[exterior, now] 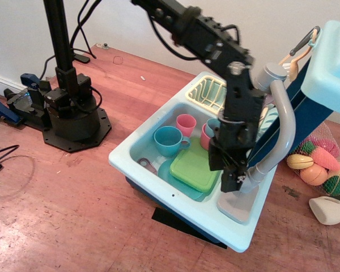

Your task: Turn lever vertical to front

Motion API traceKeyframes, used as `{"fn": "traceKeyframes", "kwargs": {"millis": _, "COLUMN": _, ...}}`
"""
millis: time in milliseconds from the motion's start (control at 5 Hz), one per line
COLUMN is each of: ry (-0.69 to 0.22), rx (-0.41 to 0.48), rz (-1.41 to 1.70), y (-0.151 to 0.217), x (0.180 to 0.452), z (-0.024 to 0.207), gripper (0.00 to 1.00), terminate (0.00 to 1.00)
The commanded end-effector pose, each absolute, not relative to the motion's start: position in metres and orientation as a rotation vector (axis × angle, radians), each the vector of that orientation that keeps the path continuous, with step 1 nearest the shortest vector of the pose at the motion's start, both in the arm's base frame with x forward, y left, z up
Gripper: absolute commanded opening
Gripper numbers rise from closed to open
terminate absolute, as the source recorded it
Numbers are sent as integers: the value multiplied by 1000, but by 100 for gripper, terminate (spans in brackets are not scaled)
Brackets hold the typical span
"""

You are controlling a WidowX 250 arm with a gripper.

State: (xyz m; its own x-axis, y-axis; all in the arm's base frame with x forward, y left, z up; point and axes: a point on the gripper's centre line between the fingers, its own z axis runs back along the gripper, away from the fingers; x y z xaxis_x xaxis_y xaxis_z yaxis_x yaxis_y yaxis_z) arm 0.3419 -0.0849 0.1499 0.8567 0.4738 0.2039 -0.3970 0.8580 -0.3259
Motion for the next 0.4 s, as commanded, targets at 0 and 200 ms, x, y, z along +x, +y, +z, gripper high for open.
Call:
{"fn": "traceKeyframes", "kwargs": {"millis": 0, "ry": -531, "rx": -293, "rz": 619, "y": -56, "x": 334, "z": 190, "gripper": 100, "terminate": 0}}
{"fn": "traceKeyframes", "kwargs": {"millis": 200, "ry": -662, "rx": -267, "rz": 745, "y": -46, "x": 339, "z": 204, "gripper": 100, "terminate": 0}}
